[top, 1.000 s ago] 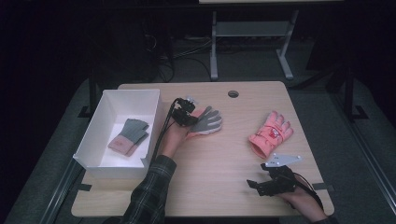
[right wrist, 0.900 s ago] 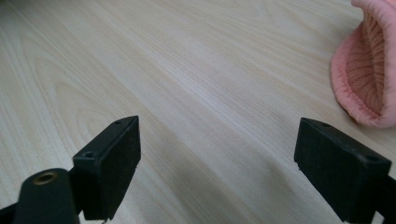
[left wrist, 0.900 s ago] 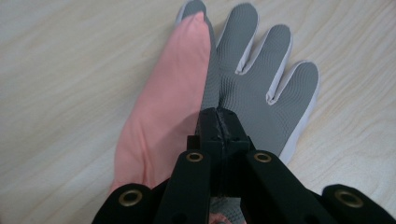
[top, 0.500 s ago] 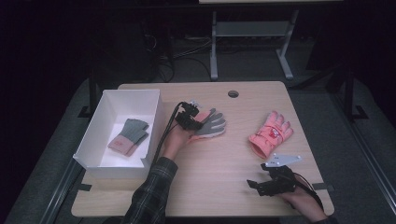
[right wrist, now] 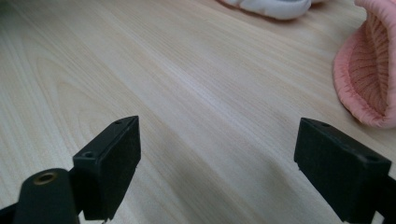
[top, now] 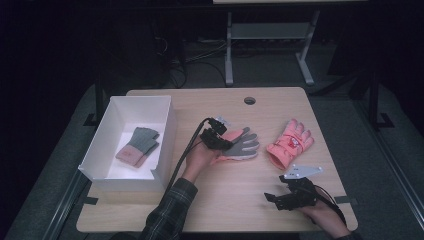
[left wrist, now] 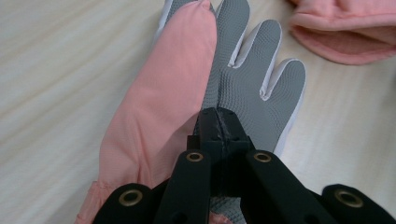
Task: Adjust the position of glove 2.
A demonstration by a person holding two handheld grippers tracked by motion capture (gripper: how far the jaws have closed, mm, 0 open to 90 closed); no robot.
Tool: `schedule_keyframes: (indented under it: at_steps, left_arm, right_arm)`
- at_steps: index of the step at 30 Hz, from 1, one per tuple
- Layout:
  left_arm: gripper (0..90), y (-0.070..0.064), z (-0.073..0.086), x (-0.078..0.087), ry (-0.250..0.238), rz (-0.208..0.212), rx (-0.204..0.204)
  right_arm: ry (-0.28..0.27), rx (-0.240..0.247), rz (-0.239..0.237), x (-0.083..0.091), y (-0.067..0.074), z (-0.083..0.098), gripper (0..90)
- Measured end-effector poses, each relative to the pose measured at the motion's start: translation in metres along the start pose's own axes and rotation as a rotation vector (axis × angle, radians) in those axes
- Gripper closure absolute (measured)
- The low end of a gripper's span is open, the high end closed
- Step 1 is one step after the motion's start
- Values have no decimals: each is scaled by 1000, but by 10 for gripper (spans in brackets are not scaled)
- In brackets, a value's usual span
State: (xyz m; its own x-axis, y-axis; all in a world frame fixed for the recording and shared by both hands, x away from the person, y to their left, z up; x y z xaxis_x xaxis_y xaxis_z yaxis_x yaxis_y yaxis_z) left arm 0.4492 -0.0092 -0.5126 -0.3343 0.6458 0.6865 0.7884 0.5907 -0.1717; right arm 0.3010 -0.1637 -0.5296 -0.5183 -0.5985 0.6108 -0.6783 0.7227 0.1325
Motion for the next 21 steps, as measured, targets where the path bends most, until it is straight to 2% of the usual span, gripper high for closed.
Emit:
schedule_keyframes:
  at_steps: [2,7,11,12,14,17,19,21]
  left_arm:
    - [897,-7,1,0,2,8,2]
    - [897,-22,9,3,30,35,-24]
    - [897,-31,10,8,20,46,-26]
    - [897,-29,9,11,20,45,-32]
    - [897,-28,3,18,-4,48,-18]
    - [897,-20,-7,29,-16,24,-38]
    - [897,-6,-12,34,-4,-19,-52]
    - [897,9,-14,33,1,-50,-41]
  right_arm:
    - [-3,-1,-1,0,0,0,143]
    - [-2,-1,2,0,0,0,143]
    - [-4,1,-1,0,1,-1,143]
    - [-2,3,0,0,1,-1,143]
    - [-4,4,0,0,1,-1,143]
    - [-2,9,2,-1,0,0,142]
    - [1,0,3,-1,0,0,143]
    - [0,-2,2,0,1,0,143]
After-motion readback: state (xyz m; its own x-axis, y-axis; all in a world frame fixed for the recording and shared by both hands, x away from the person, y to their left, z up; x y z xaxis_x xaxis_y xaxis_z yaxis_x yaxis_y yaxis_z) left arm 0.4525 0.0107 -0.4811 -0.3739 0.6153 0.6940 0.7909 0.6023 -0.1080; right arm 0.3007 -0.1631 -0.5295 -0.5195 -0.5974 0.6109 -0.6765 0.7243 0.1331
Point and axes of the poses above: each handheld gripper's, and its own axes: x roughly backward along the jaws, z roughly out of its underside, y roughly to its left, the point moved 10 cm from there along -x, roughly forward along the jaws, and after that the axes turned 7 degrees about -y, right-handed, at the moved point
